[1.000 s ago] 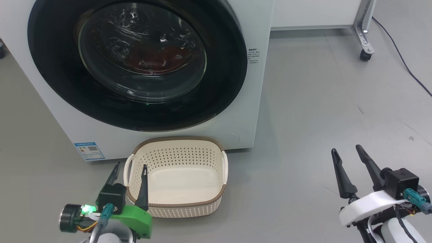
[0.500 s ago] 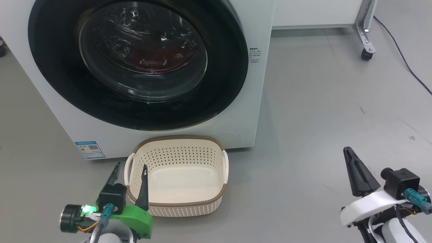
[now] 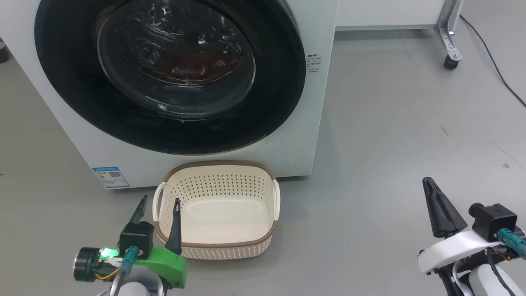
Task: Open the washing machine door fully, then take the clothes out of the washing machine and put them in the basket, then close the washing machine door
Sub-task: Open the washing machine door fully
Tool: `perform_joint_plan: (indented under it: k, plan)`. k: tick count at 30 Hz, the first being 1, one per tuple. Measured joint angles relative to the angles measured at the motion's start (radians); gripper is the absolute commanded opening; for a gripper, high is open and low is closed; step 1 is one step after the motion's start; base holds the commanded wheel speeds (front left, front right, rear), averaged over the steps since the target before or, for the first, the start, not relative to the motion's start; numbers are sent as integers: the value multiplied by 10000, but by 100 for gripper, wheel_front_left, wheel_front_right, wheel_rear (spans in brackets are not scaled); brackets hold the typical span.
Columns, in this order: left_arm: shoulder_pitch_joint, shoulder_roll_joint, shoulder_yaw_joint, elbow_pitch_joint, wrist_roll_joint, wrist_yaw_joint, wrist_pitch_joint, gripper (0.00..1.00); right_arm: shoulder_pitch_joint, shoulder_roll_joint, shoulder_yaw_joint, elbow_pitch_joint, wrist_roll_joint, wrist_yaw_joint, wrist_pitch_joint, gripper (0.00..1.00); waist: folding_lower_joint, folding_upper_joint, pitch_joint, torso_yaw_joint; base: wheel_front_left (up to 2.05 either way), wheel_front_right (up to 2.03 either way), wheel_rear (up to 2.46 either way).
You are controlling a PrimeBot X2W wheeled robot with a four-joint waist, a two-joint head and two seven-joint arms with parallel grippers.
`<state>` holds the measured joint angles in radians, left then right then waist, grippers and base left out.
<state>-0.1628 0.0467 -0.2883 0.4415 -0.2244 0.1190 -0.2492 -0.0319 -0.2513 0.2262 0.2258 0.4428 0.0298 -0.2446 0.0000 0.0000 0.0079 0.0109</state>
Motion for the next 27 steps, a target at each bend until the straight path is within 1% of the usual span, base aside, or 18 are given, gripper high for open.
perform_joint_plan:
  k: [11, 16, 21, 25, 27]
  plan:
    - [-310, -21, -59, -376, 4, 0, -2, 100, -314, -146, -387, -86, 345, 127, -2, 0, 0, 0, 457, 184, 0, 0, 0]
    - [-390, -27, -136, -669, 13, 0, -4, 100, -569, -244, -746, -96, 915, 232, 56, 0, 0, 0, 828, 357, 0, 0, 0]
    - [-560, -35, -345, -1001, -36, 0, -27, 100, -898, 65, -1346, -82, 2420, 514, 443, 0, 0, 0, 1205, 533, 0, 0, 0]
    - [-703, -40, -447, -1198, -54, 0, -27, 100, -1252, 240, -1868, 94, 3666, 652, 886, 0, 0, 0, 1515, 691, 0, 0, 0]
    - [-771, -44, -468, -1294, -104, 0, -27, 100, -1462, 322, -2138, 171, 4368, 662, 1158, 0, 0, 0, 1662, 782, 0, 0, 0]
